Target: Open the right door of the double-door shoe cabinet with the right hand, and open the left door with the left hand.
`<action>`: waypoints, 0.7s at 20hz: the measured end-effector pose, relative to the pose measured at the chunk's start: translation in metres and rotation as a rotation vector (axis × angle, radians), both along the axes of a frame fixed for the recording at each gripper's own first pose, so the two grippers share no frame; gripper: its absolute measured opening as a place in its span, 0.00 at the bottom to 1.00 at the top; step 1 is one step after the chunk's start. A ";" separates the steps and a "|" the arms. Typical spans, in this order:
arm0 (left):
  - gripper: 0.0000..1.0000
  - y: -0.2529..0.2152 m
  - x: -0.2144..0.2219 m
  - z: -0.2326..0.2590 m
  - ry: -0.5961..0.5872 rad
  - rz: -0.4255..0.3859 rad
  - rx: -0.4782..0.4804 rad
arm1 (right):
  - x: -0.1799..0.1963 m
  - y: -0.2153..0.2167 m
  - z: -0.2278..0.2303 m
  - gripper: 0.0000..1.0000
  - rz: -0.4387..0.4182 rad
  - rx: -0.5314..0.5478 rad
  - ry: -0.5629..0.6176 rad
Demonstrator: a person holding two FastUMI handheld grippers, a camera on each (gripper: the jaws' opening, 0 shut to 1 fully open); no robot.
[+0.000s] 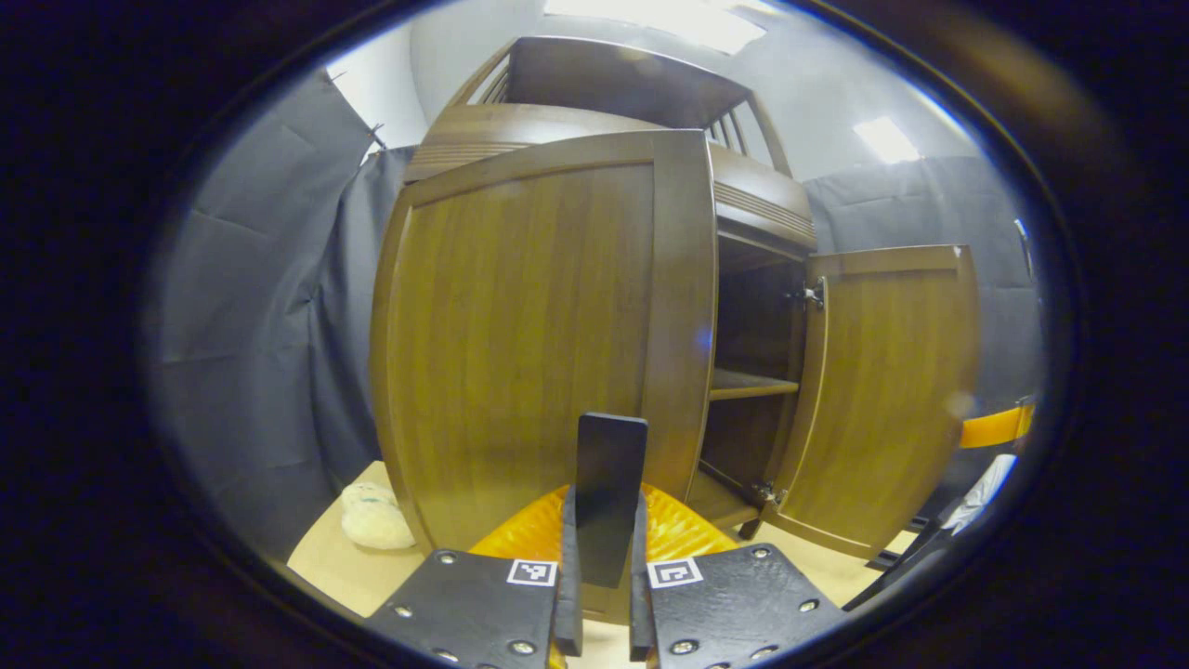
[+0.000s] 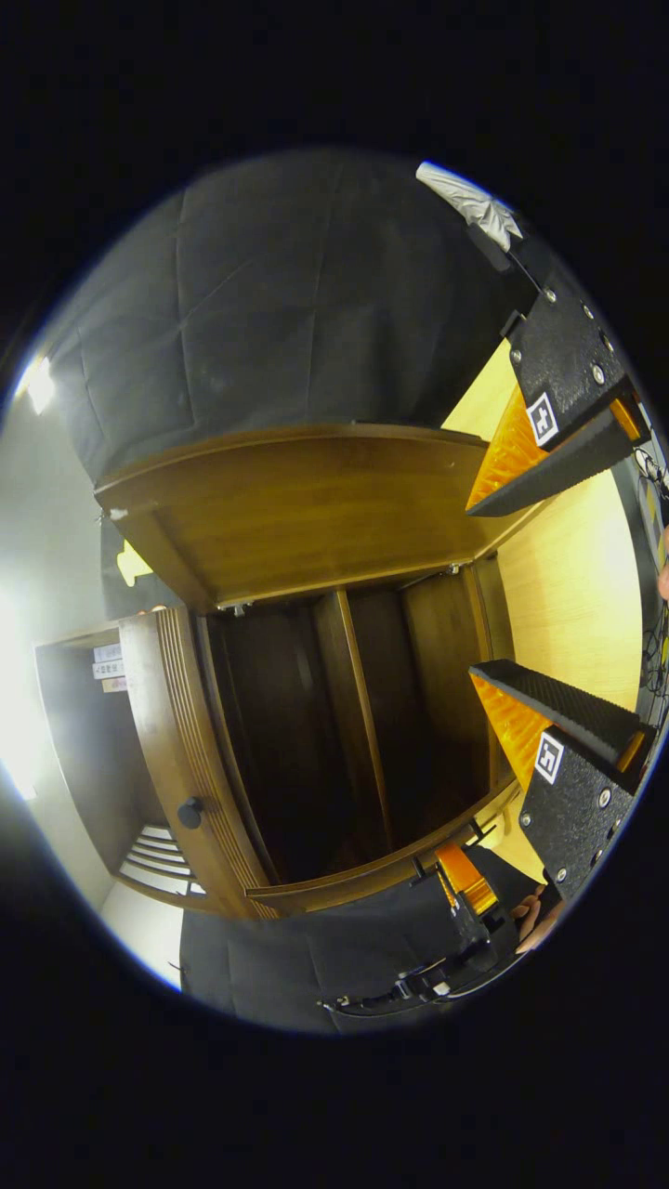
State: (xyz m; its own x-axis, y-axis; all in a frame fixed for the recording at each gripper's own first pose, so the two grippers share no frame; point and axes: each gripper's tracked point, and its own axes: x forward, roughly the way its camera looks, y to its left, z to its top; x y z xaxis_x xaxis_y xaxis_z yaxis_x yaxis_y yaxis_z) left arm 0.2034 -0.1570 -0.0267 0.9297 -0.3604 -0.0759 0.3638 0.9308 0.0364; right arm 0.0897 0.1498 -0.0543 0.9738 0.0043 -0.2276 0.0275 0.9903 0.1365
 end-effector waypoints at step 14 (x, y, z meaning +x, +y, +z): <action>0.14 0.033 -0.041 0.032 -0.060 0.166 -0.016 | 0.012 0.051 -0.013 0.95 0.140 0.004 0.033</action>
State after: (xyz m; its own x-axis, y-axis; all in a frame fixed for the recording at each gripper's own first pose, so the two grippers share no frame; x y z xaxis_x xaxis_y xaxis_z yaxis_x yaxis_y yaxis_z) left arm 0.1628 -0.1239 0.0056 0.9793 -0.2021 -0.0138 0.2025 0.9785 0.0383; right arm 0.1019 0.2008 -0.0671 0.9556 0.1406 -0.2588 -0.1065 0.9842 0.1416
